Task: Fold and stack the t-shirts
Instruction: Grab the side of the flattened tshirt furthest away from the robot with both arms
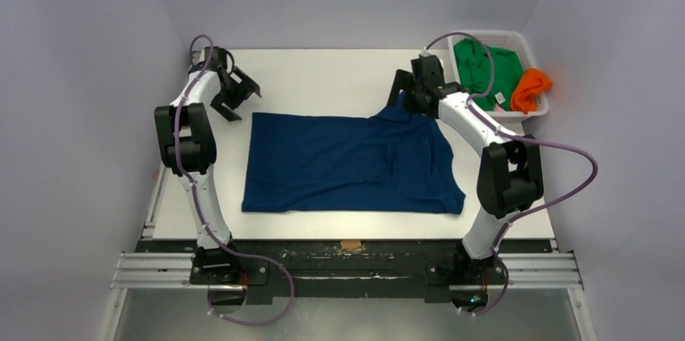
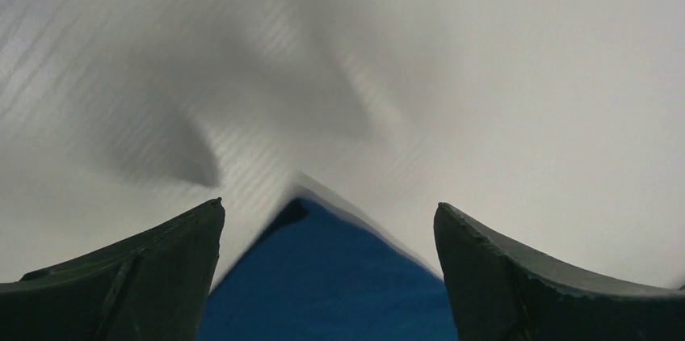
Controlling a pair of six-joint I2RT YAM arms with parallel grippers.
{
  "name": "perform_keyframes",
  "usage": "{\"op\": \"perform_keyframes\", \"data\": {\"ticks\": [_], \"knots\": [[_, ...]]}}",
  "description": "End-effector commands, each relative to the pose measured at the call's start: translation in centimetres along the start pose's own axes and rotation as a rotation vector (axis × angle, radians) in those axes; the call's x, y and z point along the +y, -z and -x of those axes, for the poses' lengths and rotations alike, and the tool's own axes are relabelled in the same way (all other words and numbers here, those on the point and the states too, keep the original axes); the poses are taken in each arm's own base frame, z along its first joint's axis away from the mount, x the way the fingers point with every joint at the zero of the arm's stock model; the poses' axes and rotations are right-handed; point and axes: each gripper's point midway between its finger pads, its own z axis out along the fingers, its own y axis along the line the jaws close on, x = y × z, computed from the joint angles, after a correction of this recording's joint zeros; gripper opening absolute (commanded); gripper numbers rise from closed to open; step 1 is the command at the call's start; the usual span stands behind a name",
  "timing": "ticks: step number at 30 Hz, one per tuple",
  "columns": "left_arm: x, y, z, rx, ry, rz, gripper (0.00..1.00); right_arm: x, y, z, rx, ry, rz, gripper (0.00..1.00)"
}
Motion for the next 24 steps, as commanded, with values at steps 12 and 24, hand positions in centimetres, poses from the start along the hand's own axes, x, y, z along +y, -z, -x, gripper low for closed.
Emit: {"op": "perform_keyframes", "data": {"ticks": [12,24], "knots": [[-1.4,-2.8,-2.8,0.165,0.097,-0.144,0.87,-0.6,2.5,2.8,-0.095,-0.014,-0.014,0.95],[0.0,-0.4,-4.5,0.191,-0.066,-0.005,0.53,-1.1,2.4,3.0,-0.099,0.006,-0.024,0.95]]}}
